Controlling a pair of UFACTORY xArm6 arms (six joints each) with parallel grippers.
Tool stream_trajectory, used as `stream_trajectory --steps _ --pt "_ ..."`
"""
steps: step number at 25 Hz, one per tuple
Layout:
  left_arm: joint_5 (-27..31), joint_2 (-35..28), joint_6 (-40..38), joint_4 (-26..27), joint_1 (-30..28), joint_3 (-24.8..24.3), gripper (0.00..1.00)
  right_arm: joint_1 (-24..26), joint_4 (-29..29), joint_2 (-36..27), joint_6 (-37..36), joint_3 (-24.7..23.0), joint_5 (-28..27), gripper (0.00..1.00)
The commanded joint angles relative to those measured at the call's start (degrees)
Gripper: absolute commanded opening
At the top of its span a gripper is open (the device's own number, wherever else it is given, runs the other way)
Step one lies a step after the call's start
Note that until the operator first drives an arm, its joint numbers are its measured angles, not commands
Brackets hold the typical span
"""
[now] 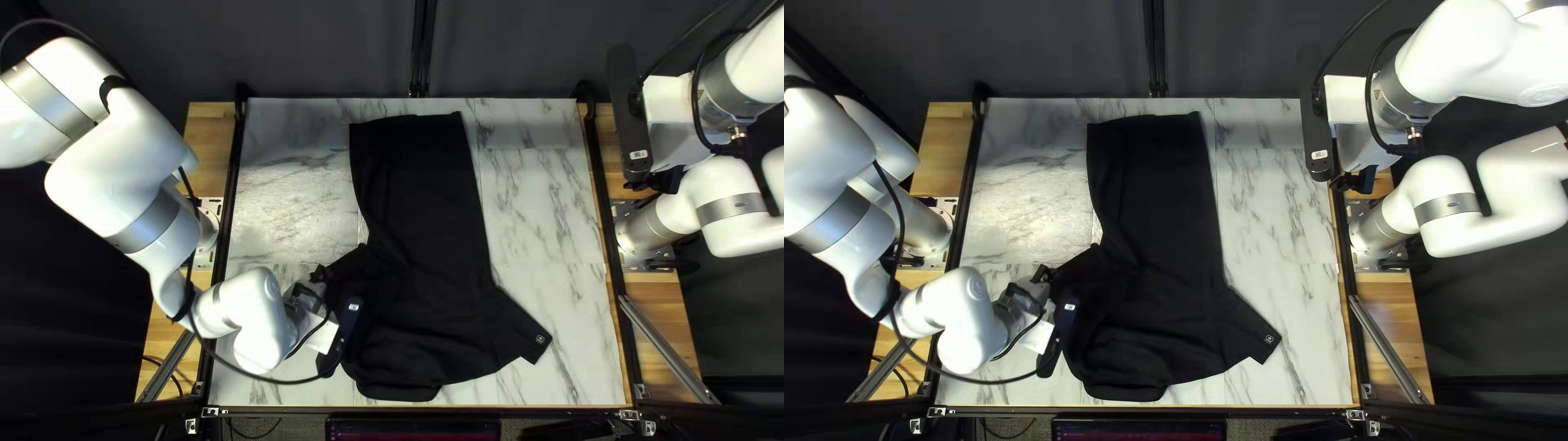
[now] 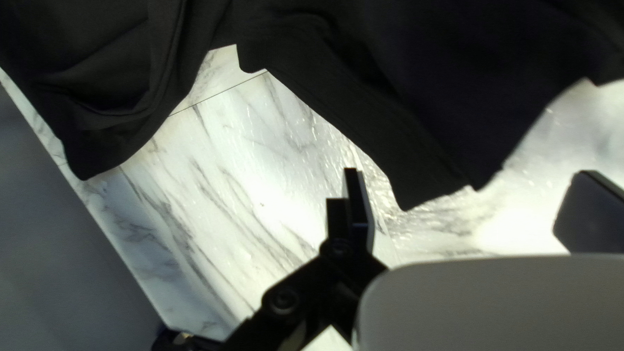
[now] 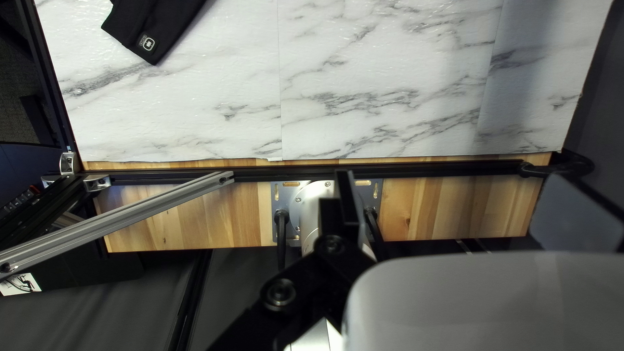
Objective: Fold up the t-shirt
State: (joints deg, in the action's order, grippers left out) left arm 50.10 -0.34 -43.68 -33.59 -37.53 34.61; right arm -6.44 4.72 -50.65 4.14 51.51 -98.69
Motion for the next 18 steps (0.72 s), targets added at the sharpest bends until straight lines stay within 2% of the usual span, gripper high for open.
stream_trajectory --steps 1,12,13,14,15,18 --pt "-0.76 -0.52 -1.26 0.66 0.63 -0.82 1.0 0.0 0.0 0.0 0.0 0.0 0.0 1.0" --pt "-3.92 -1.43 -3.51 -0.37 1.77 -2.51 0.99 0.0 0.0 0.0 0.0 0.0 0.0 1.0" --pt "-4.31 -1.51 -3.88 -0.47 1.69 -2.75 0.85 0.0 0.0 0.0 0.0 0.0 0.0 1.0" --pt "-4.82 -1.55 -4.28 -0.59 1.66 -3.09 0.58 0.0 0.0 0.0 0.0 0.0 0.0 1.0" --pt "-5.05 -1.56 -4.42 -0.63 1.68 -3.22 0.0 0.0 0.0 0.0 0.0 0.0 0.0 1.0" --pt "-7.14 -1.11 -4.41 -0.86 2.47 -3.85 0.0 0.0 0.0 0.0 0.0 0.0 0.0 1.0"
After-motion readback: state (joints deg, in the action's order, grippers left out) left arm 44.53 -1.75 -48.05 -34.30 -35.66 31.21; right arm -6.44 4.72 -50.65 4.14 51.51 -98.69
